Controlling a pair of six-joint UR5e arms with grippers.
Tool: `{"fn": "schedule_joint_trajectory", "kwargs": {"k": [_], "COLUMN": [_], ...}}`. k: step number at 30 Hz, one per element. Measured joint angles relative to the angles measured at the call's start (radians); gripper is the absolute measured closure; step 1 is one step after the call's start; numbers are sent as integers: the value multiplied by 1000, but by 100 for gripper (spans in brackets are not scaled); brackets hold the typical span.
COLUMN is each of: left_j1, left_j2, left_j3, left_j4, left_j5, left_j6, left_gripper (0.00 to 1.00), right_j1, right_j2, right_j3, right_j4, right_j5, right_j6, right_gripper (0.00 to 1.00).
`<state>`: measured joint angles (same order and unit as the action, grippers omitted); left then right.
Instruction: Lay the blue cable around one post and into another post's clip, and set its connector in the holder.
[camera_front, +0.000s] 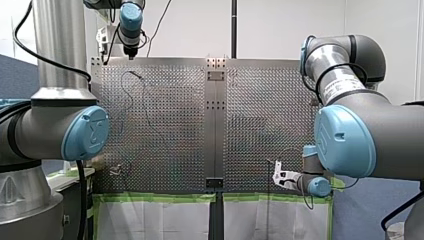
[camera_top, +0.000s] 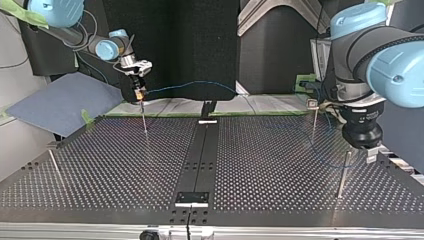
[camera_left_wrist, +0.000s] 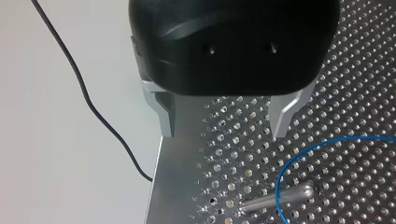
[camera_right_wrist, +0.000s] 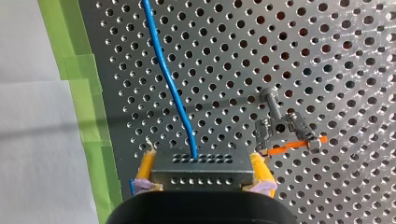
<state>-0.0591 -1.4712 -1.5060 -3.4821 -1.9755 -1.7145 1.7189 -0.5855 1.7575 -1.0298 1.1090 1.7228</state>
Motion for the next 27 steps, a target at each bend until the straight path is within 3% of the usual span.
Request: {"fn": "schedule_joint_trajectory", "kwargs": {"k": [19,27], "left_j1": [-6,-27], "left_j2": [0,34], "left_j3": [-1,-26], "left_j4": [0,37], "left_j5": [2,50], "left_j6": [-2,-24], "left_gripper": [0,0], "right_j1": [0,0], "right_j2": [1,1], "right_j3": [0,0], "right_j4": [0,0], "right_j5": [0,1], "right_j6": [-1,-1], "right_gripper": [98,98]}}
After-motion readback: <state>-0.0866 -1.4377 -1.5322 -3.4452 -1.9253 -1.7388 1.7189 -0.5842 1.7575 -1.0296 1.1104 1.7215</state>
